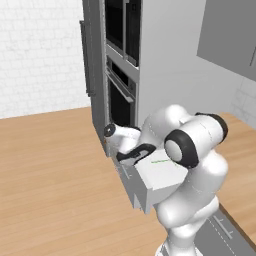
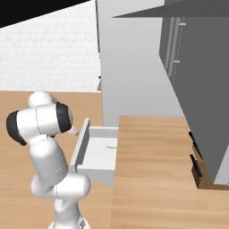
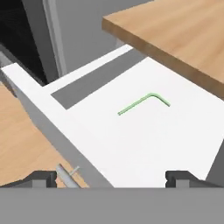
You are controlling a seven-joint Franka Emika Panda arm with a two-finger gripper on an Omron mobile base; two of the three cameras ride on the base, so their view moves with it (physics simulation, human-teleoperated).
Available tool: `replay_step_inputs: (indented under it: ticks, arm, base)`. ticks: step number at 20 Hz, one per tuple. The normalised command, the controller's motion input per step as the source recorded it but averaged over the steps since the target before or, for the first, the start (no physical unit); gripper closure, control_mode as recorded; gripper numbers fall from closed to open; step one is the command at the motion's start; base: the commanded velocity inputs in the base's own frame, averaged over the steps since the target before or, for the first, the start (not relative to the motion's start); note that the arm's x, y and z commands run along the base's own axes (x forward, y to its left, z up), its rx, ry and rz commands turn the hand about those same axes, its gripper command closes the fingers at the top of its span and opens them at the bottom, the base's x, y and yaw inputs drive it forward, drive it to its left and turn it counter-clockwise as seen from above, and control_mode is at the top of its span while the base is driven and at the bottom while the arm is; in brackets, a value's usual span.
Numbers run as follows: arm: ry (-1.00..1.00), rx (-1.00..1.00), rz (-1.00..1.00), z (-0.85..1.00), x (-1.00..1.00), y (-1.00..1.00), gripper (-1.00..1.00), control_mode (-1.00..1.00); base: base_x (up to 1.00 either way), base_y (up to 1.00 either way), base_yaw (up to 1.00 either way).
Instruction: Take a straw from the drawer in front and place it inside the glass cup on the dining counter.
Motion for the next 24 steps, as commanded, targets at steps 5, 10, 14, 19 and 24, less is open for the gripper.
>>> replay_step_inputs:
  ticks: [5, 10, 14, 19, 24]
  arm:
    - [0.0, 0.69, -0.19, 0.32, 0.0, -0.61, -1.0, -1.0]
    - [0.03, 0.63, -0.03, 0.02, 0.02, -0.5, -1.0, -1.0]
    - [0.13, 0.39, -0.01, -0.15, 0.16, -0.28, -1.0, -1.0]
    - [0.14, 0.22, -0.03, -0.02, 0.24, -0.19, -1.0, -1.0]
    - [0.23, 0.1, -0.07, 0.04, 0.28, -0.07, -1.0, -1.0]
  base:
    - [0.0, 0.0, 0.0]
    - [0.0, 0.0, 0.0]
    - [0.0, 0.0, 0.0]
    - [0.0, 0.0, 0.0]
    - [0.0, 0.0, 0.0]
